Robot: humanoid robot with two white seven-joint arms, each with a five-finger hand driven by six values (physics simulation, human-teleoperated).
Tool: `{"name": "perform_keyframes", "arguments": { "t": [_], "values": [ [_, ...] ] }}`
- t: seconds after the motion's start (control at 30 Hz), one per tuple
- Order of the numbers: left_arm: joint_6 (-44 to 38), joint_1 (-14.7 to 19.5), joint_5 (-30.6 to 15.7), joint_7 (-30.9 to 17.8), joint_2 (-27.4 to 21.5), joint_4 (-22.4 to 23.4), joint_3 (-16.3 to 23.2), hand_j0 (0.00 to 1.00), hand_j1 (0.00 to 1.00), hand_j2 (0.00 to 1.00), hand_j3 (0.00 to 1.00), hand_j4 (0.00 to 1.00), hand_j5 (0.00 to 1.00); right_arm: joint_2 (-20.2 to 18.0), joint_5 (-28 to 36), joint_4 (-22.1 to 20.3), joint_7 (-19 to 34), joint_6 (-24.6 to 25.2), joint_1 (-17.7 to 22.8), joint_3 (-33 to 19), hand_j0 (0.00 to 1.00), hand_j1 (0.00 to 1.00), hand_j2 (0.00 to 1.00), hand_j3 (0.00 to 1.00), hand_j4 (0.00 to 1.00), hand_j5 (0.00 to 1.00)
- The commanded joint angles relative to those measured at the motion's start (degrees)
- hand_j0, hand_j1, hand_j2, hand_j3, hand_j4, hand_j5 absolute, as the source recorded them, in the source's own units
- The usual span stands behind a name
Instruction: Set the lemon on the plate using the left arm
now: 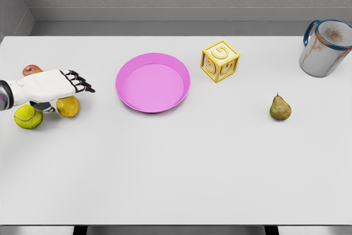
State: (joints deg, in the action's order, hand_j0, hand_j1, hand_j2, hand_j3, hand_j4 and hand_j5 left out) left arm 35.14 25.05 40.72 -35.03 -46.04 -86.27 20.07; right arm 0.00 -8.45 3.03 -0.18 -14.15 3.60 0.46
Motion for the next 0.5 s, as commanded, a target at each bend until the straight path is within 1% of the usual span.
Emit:
{"name": "perform_keyframes", "arguments": {
  "t": [0.0,0.13,0.47],
  "values": [
    [-0.1,0.0,0.1,0.0,0.3,0.2,0.0,0.96,0.96,0.96,0.96,0.96,0.96,0.0,0.0,0.0,0.0,0.0,-0.1,0.0,1.00,1.00,1.00,1.00,1.00,1.00],
    [-0.1,0.0,0.6,0.0,0.5,1.1,0.0,0.96,0.96,0.96,0.96,0.96,0.96,0.0,0.0,0.0,0.0,0.0,0.0,0.1,1.00,1.00,1.00,1.00,1.00,1.00],
    [-0.1,0.0,1.4,0.0,1.0,1.1,0.0,0.96,0.96,0.96,0.96,0.96,0.96,0.0,0.0,0.0,0.0,0.0,0.0,0.0,1.00,1.00,1.00,1.00,1.00,1.00]
  ]
}}
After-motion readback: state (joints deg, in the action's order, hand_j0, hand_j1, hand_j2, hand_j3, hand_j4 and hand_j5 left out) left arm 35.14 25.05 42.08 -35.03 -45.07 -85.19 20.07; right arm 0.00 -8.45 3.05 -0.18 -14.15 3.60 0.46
